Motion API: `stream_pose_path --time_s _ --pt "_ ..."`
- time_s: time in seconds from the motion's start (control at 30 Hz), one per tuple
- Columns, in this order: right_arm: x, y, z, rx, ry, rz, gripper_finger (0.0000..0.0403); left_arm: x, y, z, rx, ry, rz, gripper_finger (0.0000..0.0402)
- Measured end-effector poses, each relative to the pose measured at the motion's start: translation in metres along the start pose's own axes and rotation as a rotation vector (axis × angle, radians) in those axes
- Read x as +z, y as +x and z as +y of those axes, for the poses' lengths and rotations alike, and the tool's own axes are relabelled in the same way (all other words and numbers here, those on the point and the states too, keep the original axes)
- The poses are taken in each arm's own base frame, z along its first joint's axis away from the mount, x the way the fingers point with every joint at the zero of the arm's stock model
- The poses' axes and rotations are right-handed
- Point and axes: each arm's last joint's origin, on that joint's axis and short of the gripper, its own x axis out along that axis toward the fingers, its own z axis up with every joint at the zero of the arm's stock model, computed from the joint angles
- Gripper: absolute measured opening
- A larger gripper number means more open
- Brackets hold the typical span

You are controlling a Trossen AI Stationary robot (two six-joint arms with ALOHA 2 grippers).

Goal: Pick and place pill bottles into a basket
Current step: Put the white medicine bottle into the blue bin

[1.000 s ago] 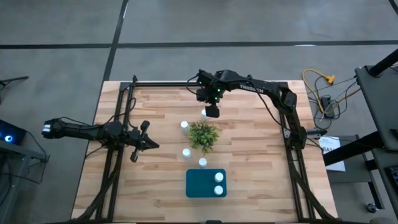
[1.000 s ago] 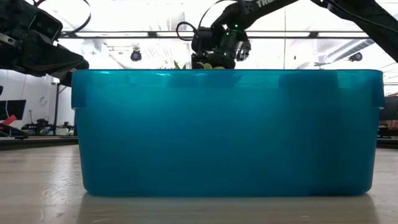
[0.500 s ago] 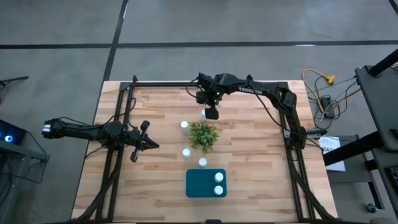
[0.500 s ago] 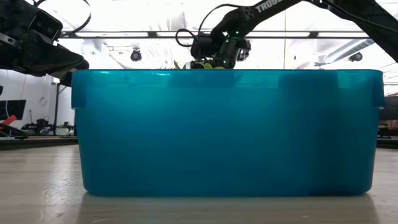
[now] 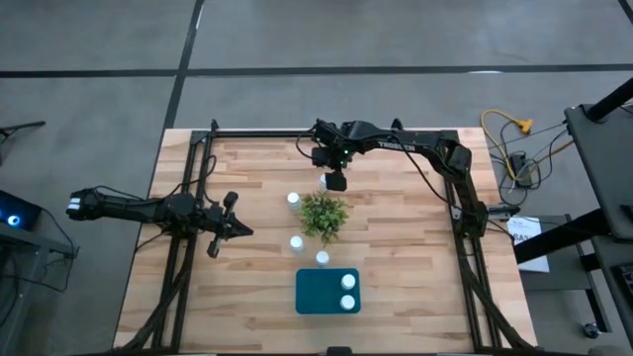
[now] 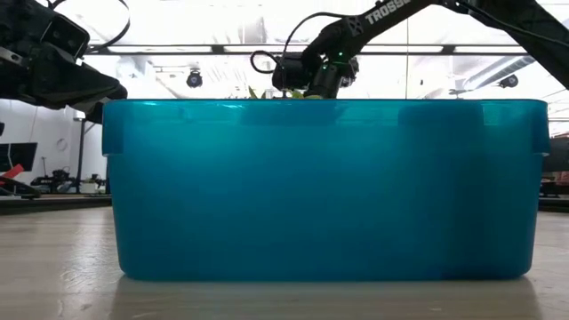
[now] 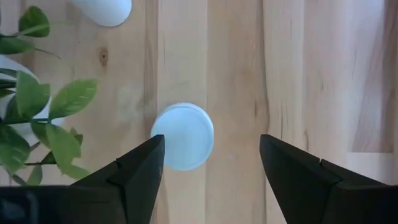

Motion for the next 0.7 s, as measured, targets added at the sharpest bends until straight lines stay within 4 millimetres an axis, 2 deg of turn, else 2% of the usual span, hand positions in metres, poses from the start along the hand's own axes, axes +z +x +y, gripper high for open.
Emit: stream_pose_path --time_s 0.7 --pt "-0.003 0.01 0.005 0.012 0.008 -0.023 0.0249 0.0 0.0 0.0 0.0 -0.001 -0.001 0.0001"
